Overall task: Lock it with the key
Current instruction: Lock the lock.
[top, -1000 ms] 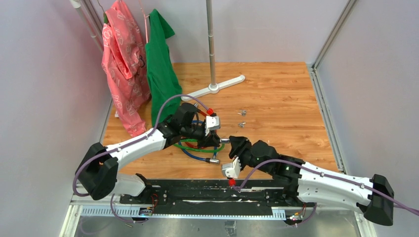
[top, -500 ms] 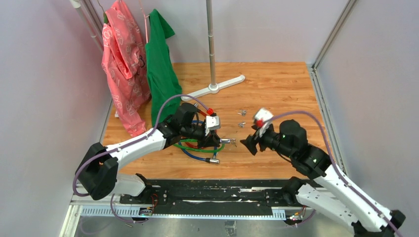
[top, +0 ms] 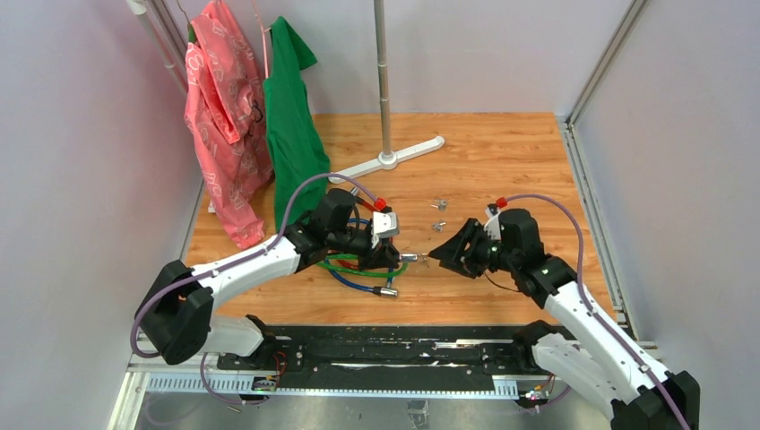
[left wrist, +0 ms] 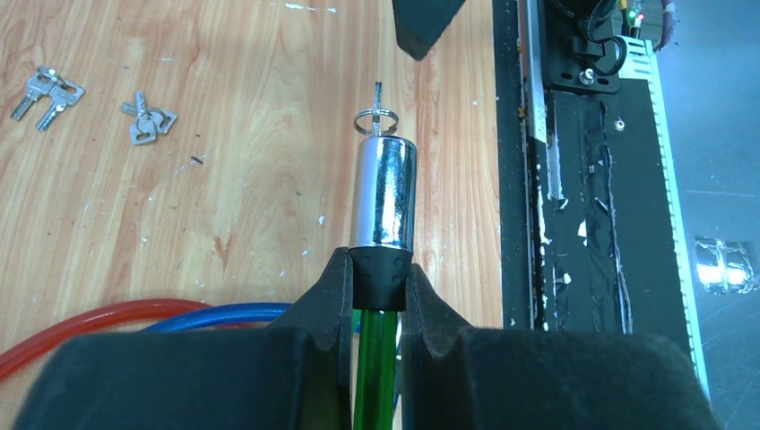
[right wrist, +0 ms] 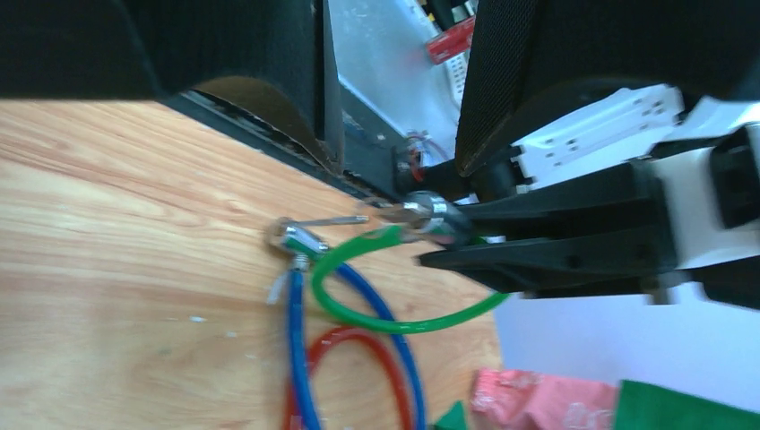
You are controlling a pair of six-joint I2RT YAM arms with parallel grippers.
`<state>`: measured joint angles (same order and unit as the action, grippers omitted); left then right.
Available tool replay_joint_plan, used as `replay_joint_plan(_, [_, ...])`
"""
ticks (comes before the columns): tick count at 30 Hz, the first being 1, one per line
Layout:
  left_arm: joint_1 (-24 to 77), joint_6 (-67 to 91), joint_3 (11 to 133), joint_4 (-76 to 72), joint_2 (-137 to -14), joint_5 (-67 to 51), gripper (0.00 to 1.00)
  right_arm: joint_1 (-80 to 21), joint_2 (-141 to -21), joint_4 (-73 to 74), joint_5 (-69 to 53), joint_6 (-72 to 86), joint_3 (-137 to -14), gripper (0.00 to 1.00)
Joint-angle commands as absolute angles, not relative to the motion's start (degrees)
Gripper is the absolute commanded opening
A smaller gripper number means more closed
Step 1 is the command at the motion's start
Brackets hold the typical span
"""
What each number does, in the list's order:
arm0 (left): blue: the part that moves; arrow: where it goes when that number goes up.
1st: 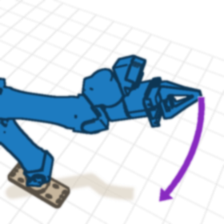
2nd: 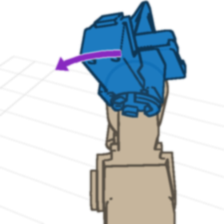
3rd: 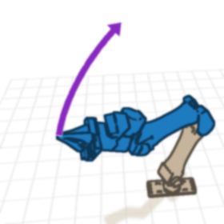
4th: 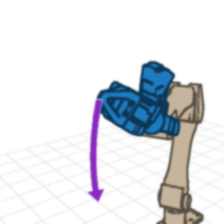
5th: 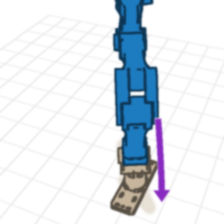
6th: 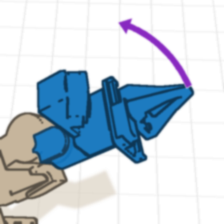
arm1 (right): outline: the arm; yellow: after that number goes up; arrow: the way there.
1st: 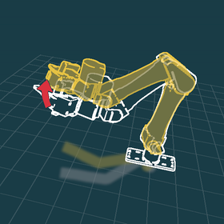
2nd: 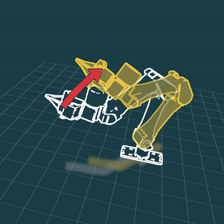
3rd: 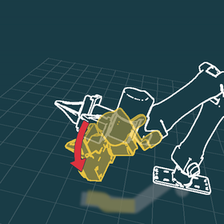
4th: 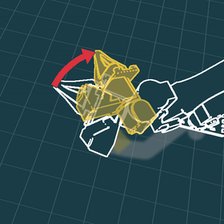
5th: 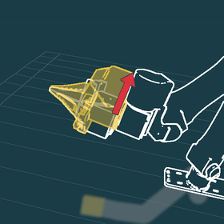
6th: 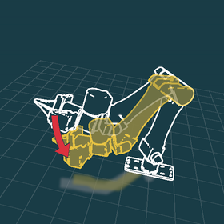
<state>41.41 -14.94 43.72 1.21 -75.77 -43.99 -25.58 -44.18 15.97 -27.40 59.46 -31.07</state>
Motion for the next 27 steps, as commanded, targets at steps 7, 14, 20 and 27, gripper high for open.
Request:
replay_joint_plan(7, [41.48, -15.51, 41.71, 2.72, -76.18, -43.35, 0.00, -25.09, -54.13, 20.00, -36.51, 65.01, -38.99, 0.52])
replay_joint_plan(14, [41.48, -15.69, 41.99, 3.25, -76.38, -43.34, 0.00, -26.80, -59.55, 25.98, -36.06, 59.21, -46.08, 0.52])
replay_joint_plan(20, [41.48, -15.51, 42.21, 3.23, -76.89, -43.42, 0.00, -26.89, -62.57, 24.99, -37.95, 58.92, -46.15, 0.51])
replay_joint_plan(27, [41.48, -14.90, 42.01, 2.48, -77.00, -43.58, 0.00, -26.87, -64.63, 26.28, -37.20, 56.83, -47.83, 0.48])
